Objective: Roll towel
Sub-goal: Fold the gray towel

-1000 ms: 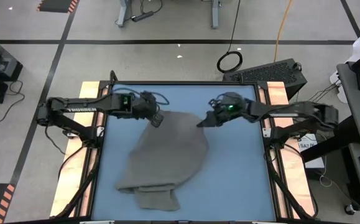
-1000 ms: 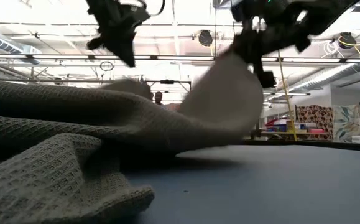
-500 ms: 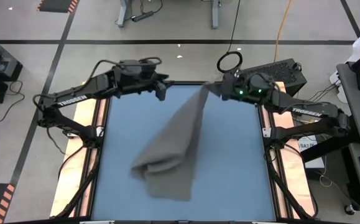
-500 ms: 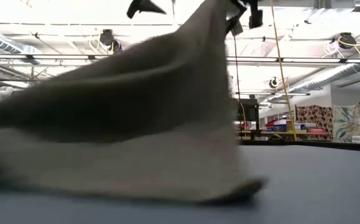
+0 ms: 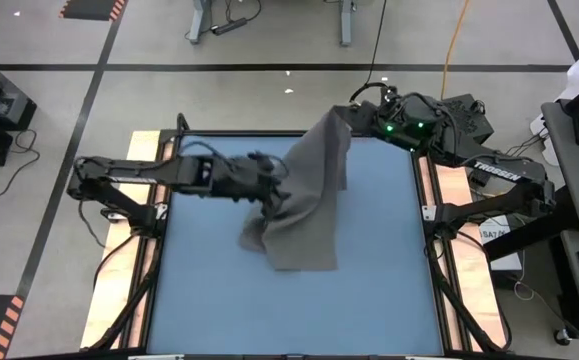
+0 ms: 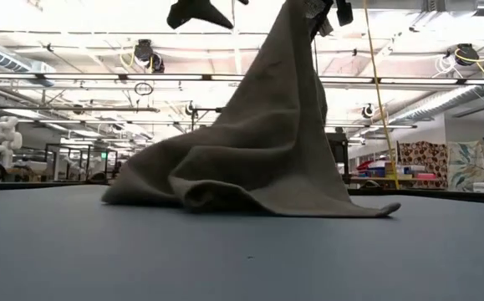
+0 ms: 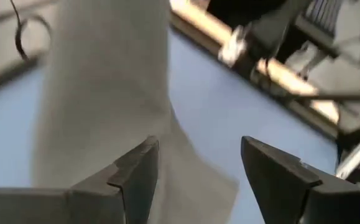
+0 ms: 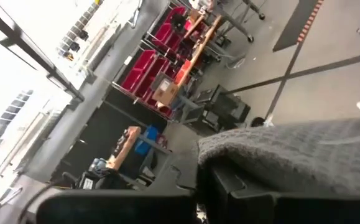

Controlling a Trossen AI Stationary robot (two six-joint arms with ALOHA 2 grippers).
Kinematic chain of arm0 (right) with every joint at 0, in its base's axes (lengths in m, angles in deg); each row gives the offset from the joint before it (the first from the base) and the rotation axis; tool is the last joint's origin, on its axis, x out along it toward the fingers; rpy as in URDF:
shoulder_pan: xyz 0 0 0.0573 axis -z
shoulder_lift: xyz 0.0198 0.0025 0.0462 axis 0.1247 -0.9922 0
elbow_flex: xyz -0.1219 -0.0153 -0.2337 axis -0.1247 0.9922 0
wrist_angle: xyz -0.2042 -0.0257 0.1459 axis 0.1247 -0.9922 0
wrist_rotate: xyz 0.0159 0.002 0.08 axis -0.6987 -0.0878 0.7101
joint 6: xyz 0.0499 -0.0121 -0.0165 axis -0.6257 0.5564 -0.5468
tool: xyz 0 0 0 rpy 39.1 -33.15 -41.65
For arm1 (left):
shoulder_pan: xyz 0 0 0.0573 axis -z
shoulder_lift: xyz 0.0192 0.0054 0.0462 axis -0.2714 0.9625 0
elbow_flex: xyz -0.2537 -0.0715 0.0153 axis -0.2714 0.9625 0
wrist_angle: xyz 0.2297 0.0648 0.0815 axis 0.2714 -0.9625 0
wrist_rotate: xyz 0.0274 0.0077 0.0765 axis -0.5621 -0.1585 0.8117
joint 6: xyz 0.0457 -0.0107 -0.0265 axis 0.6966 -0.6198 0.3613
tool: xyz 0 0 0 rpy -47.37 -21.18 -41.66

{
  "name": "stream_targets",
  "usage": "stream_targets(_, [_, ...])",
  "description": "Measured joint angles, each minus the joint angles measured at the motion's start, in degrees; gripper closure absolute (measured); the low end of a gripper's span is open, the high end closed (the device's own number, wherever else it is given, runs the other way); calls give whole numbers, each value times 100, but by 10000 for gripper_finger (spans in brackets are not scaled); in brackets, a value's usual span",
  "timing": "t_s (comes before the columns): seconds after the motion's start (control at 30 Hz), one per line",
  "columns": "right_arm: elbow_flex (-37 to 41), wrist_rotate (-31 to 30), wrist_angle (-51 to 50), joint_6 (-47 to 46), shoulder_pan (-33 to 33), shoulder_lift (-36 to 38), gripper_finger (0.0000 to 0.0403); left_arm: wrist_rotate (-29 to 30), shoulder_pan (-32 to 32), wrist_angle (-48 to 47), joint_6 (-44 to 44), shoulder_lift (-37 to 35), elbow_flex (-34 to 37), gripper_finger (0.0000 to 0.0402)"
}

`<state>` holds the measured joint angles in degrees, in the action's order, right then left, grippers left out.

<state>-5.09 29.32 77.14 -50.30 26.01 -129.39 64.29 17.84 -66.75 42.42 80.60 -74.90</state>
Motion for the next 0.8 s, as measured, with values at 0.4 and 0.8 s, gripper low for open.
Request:
stream_targets(0.4, [2, -94, -584, 111, 37, 2, 403, -313, 1166, 309, 1406, 1656, 0, 171])
stream_targets(0.8, [2, -76, -1207, 257, 330, 2, 403, -898, 1449, 1837, 1918, 3311, -2, 171])
